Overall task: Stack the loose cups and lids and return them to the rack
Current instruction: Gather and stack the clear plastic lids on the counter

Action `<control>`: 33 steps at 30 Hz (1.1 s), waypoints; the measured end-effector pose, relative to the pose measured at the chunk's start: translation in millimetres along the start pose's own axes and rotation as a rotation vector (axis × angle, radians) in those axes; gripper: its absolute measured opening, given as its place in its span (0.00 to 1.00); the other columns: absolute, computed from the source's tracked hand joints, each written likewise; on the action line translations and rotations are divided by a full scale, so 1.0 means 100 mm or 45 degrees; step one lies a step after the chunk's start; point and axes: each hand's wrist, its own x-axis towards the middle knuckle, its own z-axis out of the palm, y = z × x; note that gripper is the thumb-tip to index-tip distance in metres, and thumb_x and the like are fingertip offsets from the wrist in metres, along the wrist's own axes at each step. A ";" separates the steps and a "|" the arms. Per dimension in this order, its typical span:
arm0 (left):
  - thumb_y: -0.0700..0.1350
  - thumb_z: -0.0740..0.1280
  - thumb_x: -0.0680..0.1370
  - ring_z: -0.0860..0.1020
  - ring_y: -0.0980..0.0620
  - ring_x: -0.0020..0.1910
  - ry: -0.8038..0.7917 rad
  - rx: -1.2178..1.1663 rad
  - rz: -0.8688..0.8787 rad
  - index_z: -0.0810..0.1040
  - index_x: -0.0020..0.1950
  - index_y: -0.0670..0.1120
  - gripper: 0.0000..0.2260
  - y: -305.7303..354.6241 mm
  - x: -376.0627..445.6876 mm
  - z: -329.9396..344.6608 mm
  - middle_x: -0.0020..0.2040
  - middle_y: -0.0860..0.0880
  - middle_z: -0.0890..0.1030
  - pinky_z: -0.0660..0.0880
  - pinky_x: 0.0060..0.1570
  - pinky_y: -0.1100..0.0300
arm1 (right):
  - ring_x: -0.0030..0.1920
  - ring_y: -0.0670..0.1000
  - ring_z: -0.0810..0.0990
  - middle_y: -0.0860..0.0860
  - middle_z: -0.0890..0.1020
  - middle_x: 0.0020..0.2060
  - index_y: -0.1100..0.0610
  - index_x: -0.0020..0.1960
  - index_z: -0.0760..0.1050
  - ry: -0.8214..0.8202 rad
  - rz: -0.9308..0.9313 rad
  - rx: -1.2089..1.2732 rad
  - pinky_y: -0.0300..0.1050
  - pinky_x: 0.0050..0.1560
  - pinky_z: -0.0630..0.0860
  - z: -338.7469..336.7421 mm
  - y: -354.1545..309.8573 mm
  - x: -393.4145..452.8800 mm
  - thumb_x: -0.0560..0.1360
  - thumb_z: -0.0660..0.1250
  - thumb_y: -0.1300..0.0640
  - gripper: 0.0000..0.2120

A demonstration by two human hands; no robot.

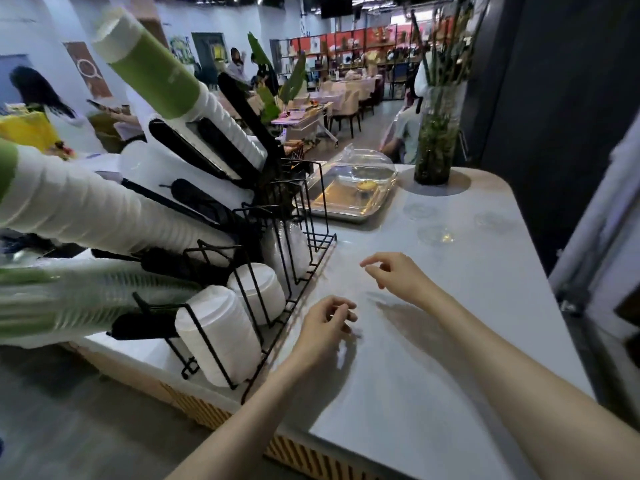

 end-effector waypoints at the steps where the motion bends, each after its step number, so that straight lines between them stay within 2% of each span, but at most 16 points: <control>1: 0.37 0.63 0.84 0.80 0.55 0.31 -0.008 -0.009 -0.001 0.81 0.50 0.45 0.09 0.02 0.06 0.07 0.44 0.45 0.82 0.74 0.31 0.63 | 0.34 0.45 0.79 0.52 0.84 0.36 0.50 0.57 0.83 0.009 0.023 0.008 0.40 0.39 0.72 -0.06 0.09 0.02 0.80 0.63 0.53 0.10; 4: 0.37 0.62 0.84 0.80 0.51 0.36 -0.053 0.023 0.023 0.81 0.51 0.44 0.09 0.08 0.27 0.24 0.44 0.45 0.82 0.77 0.37 0.60 | 0.36 0.46 0.80 0.53 0.85 0.41 0.50 0.57 0.82 0.030 0.089 0.007 0.41 0.41 0.74 -0.23 0.35 0.08 0.81 0.63 0.53 0.10; 9: 0.39 0.63 0.84 0.81 0.54 0.35 -0.090 0.062 0.105 0.82 0.52 0.44 0.08 0.10 0.66 0.54 0.44 0.46 0.84 0.79 0.38 0.59 | 0.39 0.46 0.82 0.53 0.85 0.45 0.52 0.58 0.82 0.114 0.179 0.023 0.41 0.44 0.77 -0.49 0.78 0.17 0.81 0.63 0.53 0.11; 11: 0.39 0.63 0.84 0.81 0.55 0.36 -0.090 0.095 0.147 0.82 0.51 0.47 0.08 0.12 0.79 0.59 0.44 0.47 0.84 0.79 0.40 0.59 | 0.40 0.44 0.82 0.52 0.85 0.44 0.51 0.56 0.83 0.161 0.192 0.028 0.38 0.43 0.76 -0.53 0.90 0.19 0.80 0.64 0.53 0.10; 14: 0.39 0.64 0.83 0.81 0.55 0.38 -0.098 0.113 0.190 0.82 0.51 0.49 0.09 0.13 1.04 0.79 0.43 0.48 0.85 0.79 0.43 0.58 | 0.36 0.40 0.78 0.47 0.82 0.36 0.49 0.52 0.84 0.277 0.222 0.016 0.31 0.37 0.70 -0.67 1.18 0.26 0.79 0.65 0.56 0.09; 16: 0.40 0.64 0.83 0.81 0.55 0.38 -0.095 0.124 0.209 0.82 0.52 0.48 0.08 0.14 1.16 0.87 0.44 0.48 0.84 0.81 0.44 0.55 | 0.34 0.41 0.76 0.47 0.81 0.35 0.47 0.49 0.83 0.364 0.248 0.031 0.35 0.38 0.71 -0.70 1.30 0.28 0.77 0.65 0.57 0.09; 18: 0.40 0.64 0.83 0.82 0.54 0.41 -0.095 0.132 0.211 0.82 0.52 0.49 0.08 0.14 1.29 0.98 0.45 0.48 0.84 0.81 0.47 0.53 | 0.36 0.43 0.77 0.46 0.80 0.39 0.45 0.47 0.82 0.459 0.286 0.062 0.42 0.40 0.75 -0.73 1.45 0.31 0.76 0.65 0.56 0.09; 21: 0.41 0.64 0.82 0.83 0.50 0.46 -0.080 0.185 0.228 0.82 0.53 0.49 0.08 0.16 1.46 1.11 0.47 0.47 0.85 0.82 0.49 0.54 | 0.49 0.48 0.78 0.44 0.75 0.49 0.43 0.53 0.79 0.533 0.342 -0.025 0.50 0.50 0.79 -0.78 1.60 0.35 0.74 0.65 0.51 0.09; 24: 0.40 0.63 0.82 0.84 0.52 0.48 -0.047 0.232 0.237 0.82 0.54 0.48 0.08 0.16 1.65 1.24 0.48 0.48 0.85 0.81 0.50 0.59 | 0.59 0.53 0.74 0.47 0.75 0.57 0.41 0.60 0.74 0.505 0.344 -0.266 0.53 0.55 0.76 -0.86 1.73 0.46 0.73 0.67 0.46 0.16; 27: 0.39 0.62 0.82 0.83 0.57 0.48 -0.022 0.275 0.250 0.81 0.55 0.48 0.09 0.16 1.81 1.30 0.49 0.49 0.84 0.78 0.47 0.65 | 0.63 0.56 0.72 0.51 0.74 0.62 0.41 0.65 0.69 0.508 0.363 -0.287 0.52 0.59 0.71 -0.87 1.76 0.58 0.70 0.68 0.42 0.24; 30: 0.40 0.62 0.82 0.82 0.55 0.49 -0.022 0.347 0.275 0.81 0.54 0.51 0.09 0.16 2.01 1.35 0.49 0.51 0.84 0.77 0.48 0.61 | 0.66 0.58 0.71 0.53 0.73 0.66 0.43 0.69 0.66 0.498 0.380 -0.271 0.54 0.63 0.70 -0.85 1.78 0.73 0.67 0.69 0.39 0.32; 33: 0.41 0.63 0.83 0.80 0.56 0.48 0.022 0.472 0.342 0.80 0.57 0.49 0.08 0.15 2.22 1.37 0.52 0.51 0.83 0.76 0.50 0.58 | 0.70 0.58 0.69 0.53 0.72 0.70 0.46 0.75 0.61 0.484 0.381 -0.301 0.54 0.67 0.68 -0.81 1.79 0.88 0.66 0.69 0.35 0.42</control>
